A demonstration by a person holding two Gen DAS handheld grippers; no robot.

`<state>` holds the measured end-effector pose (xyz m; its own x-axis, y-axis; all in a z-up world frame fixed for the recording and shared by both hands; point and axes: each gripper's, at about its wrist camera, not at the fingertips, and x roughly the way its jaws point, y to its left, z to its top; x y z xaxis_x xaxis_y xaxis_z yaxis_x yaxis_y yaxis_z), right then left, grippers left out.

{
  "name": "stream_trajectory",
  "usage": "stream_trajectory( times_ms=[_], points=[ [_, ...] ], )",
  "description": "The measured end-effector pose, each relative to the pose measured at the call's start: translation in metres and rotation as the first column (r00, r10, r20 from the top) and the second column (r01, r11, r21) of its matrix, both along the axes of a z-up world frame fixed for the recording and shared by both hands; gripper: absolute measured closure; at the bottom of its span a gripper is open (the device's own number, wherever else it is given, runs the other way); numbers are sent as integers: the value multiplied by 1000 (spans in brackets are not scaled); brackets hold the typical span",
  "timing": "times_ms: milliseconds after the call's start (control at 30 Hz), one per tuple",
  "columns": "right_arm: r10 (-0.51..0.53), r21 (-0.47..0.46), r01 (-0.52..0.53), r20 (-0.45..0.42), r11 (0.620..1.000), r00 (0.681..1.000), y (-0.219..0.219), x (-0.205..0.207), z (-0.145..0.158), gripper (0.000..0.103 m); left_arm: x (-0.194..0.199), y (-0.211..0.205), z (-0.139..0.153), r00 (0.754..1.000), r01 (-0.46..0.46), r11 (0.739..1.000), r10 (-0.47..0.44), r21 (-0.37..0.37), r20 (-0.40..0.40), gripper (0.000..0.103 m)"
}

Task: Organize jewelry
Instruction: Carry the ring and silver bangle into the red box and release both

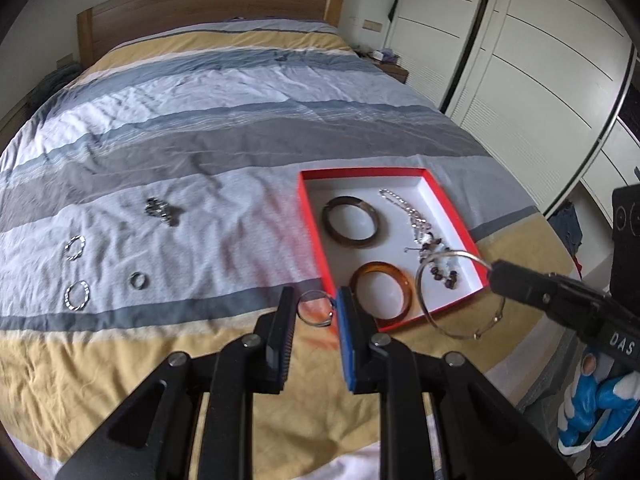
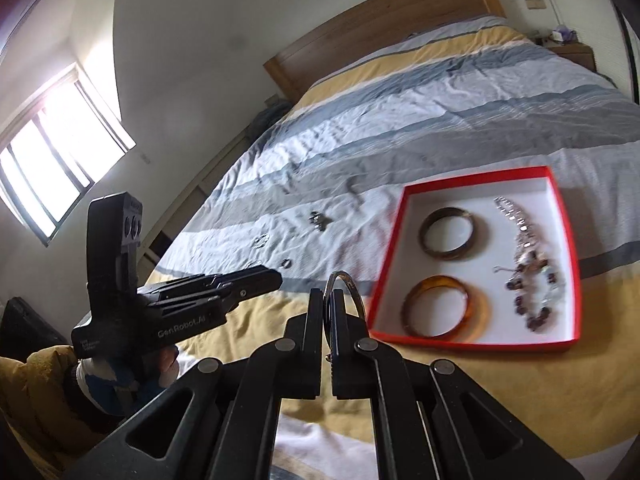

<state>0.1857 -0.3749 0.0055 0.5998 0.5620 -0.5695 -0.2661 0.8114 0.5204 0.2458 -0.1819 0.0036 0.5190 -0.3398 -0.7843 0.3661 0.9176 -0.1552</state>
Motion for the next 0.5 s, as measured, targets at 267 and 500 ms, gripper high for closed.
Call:
stream_trajectory(
  times_ms=[267,500],
  points=[
    [-133,-97,131,-15,987,991,-65,54,-28,100,53,-80,-35,996,83,995,-82,51,-30,84],
    [-111,-205,102,-35,974,993,-72,72,-66,100,84,-100,-79,996,64,993,-57,101,-68,84]
  ],
)
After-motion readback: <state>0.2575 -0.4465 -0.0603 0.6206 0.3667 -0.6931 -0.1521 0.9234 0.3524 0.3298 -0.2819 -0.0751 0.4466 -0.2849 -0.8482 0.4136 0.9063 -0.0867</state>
